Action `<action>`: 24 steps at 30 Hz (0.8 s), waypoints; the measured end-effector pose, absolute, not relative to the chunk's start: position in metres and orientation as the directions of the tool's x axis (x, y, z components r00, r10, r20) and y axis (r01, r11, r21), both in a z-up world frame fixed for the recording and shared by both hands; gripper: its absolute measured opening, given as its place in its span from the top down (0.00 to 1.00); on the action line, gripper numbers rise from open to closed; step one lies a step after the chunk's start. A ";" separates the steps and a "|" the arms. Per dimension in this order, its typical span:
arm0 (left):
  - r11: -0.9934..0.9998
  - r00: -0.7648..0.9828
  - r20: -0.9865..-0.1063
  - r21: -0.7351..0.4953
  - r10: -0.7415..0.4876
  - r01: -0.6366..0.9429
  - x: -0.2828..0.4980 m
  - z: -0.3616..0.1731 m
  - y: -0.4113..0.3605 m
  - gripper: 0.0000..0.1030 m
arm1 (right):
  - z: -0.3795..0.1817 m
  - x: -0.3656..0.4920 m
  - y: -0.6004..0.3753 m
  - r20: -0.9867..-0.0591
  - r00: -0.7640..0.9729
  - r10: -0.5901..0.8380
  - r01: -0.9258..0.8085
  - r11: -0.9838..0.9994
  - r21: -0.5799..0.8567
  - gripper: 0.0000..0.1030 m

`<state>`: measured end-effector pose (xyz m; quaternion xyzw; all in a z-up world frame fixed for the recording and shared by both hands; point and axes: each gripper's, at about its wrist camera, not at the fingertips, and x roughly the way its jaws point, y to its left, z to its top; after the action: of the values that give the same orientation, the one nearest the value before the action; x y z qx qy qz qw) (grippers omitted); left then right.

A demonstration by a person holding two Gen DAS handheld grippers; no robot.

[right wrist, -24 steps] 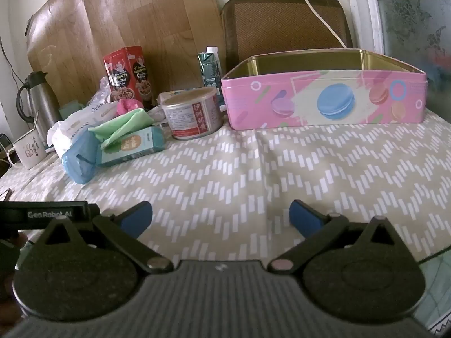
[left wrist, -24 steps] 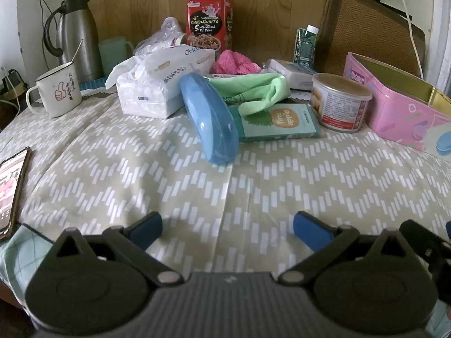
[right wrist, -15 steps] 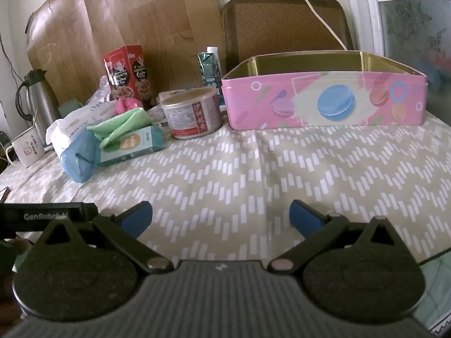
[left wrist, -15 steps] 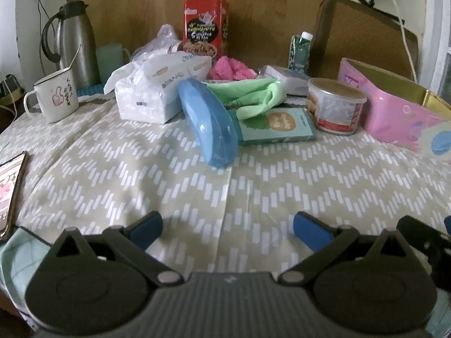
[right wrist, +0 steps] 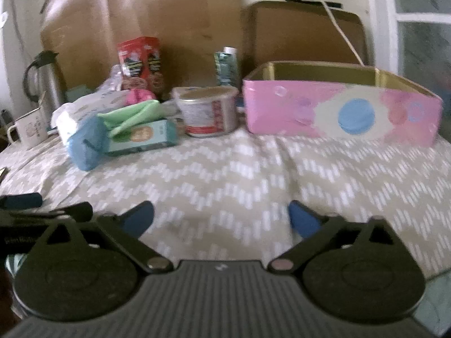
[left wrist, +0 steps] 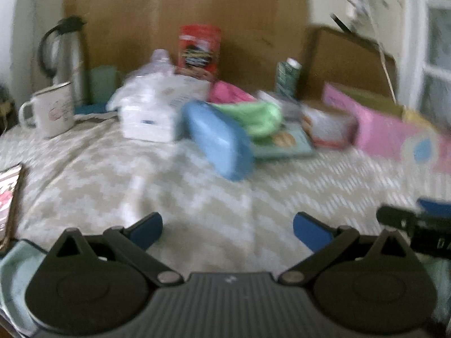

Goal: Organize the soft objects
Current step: 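Move the left gripper toward the blue glasses case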

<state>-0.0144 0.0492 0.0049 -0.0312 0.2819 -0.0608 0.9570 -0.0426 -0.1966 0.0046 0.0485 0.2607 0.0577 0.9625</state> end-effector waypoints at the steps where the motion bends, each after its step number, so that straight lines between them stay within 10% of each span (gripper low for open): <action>1: 0.988 0.842 -0.523 -0.129 -0.136 0.080 -0.012 0.010 0.061 0.02 | 0.007 -0.039 -0.193 -0.493 0.856 0.153 -0.110 0.987 0.116 0.24; 24: 0.944 0.824 -0.516 -0.323 -0.234 0.066 -0.005 0.023 0.118 0.07 | 0.019 0.002 -0.127 -0.502 0.657 0.561 -0.578 0.804 0.142 0.64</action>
<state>-0.0047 0.1176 0.0228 -0.1471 0.2861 -0.0795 0.9435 0.0019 -0.1274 0.0191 -0.0150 0.2708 0.3129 0.9102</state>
